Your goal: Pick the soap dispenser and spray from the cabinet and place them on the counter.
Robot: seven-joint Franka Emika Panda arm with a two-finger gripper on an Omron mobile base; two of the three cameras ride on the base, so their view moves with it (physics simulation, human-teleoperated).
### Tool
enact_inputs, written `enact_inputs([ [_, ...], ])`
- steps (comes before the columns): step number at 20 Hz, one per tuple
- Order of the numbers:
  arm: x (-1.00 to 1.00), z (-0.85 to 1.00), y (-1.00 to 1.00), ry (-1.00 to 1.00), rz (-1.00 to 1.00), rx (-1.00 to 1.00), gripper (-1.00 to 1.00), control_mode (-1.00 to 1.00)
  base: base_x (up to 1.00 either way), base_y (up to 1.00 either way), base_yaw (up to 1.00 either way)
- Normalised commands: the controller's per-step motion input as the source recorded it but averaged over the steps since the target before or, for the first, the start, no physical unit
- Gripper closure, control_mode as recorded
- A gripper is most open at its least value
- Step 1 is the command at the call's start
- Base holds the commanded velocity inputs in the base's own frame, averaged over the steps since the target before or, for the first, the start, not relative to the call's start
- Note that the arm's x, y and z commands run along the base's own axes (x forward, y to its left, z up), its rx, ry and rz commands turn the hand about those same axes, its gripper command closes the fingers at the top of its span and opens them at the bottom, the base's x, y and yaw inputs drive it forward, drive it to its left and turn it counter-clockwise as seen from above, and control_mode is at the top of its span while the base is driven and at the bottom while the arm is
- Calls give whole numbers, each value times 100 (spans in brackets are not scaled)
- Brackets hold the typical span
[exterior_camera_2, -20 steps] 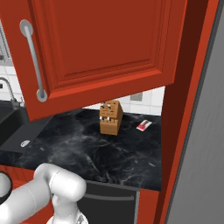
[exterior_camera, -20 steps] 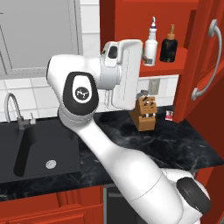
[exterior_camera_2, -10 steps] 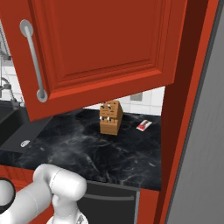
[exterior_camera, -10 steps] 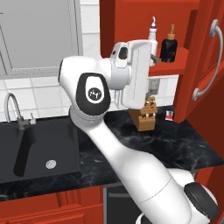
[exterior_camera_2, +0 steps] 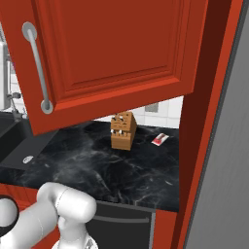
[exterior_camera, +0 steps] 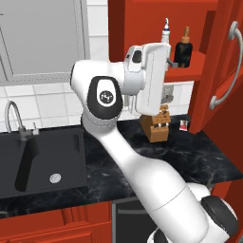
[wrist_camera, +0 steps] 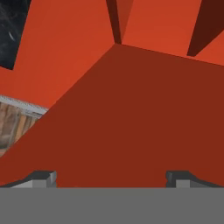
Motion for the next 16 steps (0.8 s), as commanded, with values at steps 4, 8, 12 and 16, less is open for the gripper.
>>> enact_inputs([
  [4, 11, 0, -17, 0, -13, 0, -100, -100, 0, 0, 0],
  [8, 12, 0, -13, 0, -15, 0, -100, -100, 0, 0, 0],
  [12, 12, 0, -17, 0, -13, 0, -100, -100, 0, 0, 0],
  [16, 7, 0, -18, 0, -12, 0, -100, -100, 0, 0, 0],
])
